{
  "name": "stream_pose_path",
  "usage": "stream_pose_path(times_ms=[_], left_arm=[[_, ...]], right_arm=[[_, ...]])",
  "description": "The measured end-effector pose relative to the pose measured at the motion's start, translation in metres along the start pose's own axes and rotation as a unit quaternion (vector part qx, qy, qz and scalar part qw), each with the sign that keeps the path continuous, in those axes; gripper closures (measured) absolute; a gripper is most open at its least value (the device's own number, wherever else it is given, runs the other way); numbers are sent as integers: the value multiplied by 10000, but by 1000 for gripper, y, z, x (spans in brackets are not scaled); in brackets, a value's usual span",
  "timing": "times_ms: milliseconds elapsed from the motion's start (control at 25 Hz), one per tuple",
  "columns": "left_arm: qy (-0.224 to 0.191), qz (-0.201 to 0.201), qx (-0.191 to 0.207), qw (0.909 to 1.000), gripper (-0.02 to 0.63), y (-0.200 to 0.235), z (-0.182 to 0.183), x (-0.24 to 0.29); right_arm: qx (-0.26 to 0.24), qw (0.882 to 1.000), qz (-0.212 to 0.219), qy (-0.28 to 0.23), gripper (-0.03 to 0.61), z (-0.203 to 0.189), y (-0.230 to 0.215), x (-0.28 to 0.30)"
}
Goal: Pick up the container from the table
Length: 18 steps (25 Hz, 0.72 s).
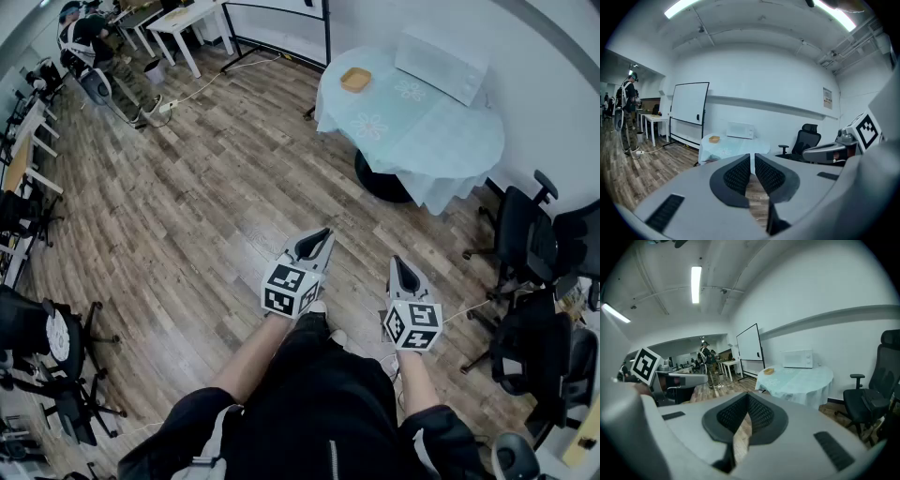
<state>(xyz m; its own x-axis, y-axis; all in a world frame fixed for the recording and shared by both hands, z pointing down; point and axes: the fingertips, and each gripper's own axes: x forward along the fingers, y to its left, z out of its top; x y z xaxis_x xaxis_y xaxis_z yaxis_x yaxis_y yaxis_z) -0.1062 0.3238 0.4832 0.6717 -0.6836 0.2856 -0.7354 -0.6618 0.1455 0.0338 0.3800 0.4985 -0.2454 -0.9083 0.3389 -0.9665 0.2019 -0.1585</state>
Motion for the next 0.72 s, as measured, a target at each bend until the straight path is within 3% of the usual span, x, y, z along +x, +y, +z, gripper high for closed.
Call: stream_pose_path(times_ms=[720], left_arm=[[8,54,-22,10000,572,-7,1,-3]], right_arm=[[130,9998,167,-49,554,1,0,-7]])
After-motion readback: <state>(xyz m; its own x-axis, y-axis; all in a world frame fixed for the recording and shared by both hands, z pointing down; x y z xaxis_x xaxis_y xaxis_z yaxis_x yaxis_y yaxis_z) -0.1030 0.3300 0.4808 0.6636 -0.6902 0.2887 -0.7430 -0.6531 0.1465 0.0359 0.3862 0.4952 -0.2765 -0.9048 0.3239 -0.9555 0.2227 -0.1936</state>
